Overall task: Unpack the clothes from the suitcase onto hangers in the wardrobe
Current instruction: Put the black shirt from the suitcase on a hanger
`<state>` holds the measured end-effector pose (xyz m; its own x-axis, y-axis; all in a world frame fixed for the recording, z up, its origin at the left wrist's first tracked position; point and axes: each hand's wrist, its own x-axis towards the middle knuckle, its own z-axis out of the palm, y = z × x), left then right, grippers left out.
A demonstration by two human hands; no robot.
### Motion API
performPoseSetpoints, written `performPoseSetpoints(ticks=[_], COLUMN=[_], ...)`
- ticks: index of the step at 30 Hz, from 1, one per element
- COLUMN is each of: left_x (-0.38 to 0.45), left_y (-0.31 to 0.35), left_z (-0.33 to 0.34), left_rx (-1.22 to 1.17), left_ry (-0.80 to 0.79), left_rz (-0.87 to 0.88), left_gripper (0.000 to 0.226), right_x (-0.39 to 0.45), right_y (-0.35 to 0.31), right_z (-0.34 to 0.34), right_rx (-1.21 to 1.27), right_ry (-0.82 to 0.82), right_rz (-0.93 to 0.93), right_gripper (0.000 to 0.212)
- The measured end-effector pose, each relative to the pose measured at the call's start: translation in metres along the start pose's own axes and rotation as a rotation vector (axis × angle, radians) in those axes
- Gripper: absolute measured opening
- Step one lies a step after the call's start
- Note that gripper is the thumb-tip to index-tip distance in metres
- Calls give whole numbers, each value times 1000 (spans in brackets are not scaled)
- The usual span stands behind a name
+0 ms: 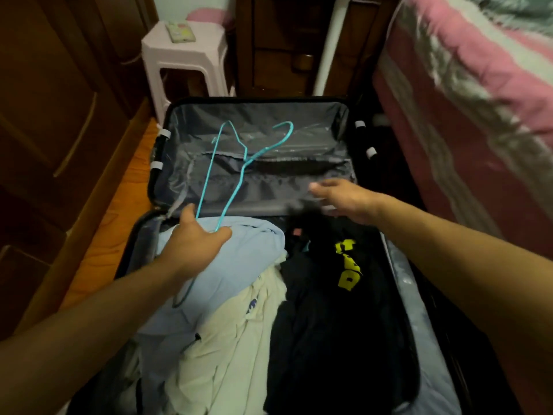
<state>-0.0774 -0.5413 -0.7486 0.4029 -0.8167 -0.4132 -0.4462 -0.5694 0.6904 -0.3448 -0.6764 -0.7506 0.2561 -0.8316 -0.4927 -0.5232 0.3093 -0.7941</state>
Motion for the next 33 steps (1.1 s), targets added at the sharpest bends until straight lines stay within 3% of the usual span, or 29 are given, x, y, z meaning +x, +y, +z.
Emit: performPoseSetpoints(ticks=[2, 4, 6, 8, 10, 11, 14, 17, 19, 22, 24, 25, 27, 29, 31, 33], left_x=[-6, -18, -35, -52, -56, -50, -16, 13, 20, 4, -14, -20, -17, -1, 4, 1], left_y=[12, 25, 36, 40, 30, 20, -12, -22, -16, -5, 2, 6, 6, -5, -24, -44], left_z=[33, 73, 118, 154, 179, 187, 191, 183, 182, 169, 137, 113, 55, 7, -15, -6], left_rx=[78, 146, 175, 242, 332, 339, 488, 579, 409, -101, -419, -456, -253, 335, 747, 788], left_ry=[16, 25, -51, -234, -375, -365, -108, -134, -152, -171, -259, -266, -182, -74, -79, -183], left_rz=[59, 123, 195, 345, 469, 446, 283, 221, 206, 128, 127, 168, 351, 492, 377, 116], left_gripper=[97, 102, 109, 108, 89, 79, 56, 31, 19, 18, 18, 14, 10, 13, 22, 37], right_x=[-19, -35, -46, -51, -51, -52, -59, -66, -66, -63, -61, -59, -55, -52, -49, -44], right_y=[-4, -8, -12, -6, 15, 30, 72, 95, 100, 98, 91, 87, 76, 66, 60, 56], right_z=[14, 26, 26, 9, -26, -44, -77, -88, -96, -105, -102, -99, -91, -86, -78, -68], right_rx=[170, 370, 569, 763, 827, 800, 768, 709, 704, 711, 689, 670, 615, 571, 527, 468], right_ry=[-234, -307, -159, 85, 298, 366, 410, 447, 496, 518, 506, 494, 461, 432, 390, 360], right_rz=[-40, -83, -83, -71, -77, -72, -24, 77, 117, 141, 138, 128, 108, 81, 67, 60], right_gripper=[62, 53, 24, 28, 31, 33, 38, 45, 51, 55, 55, 55, 56, 56, 56, 54])
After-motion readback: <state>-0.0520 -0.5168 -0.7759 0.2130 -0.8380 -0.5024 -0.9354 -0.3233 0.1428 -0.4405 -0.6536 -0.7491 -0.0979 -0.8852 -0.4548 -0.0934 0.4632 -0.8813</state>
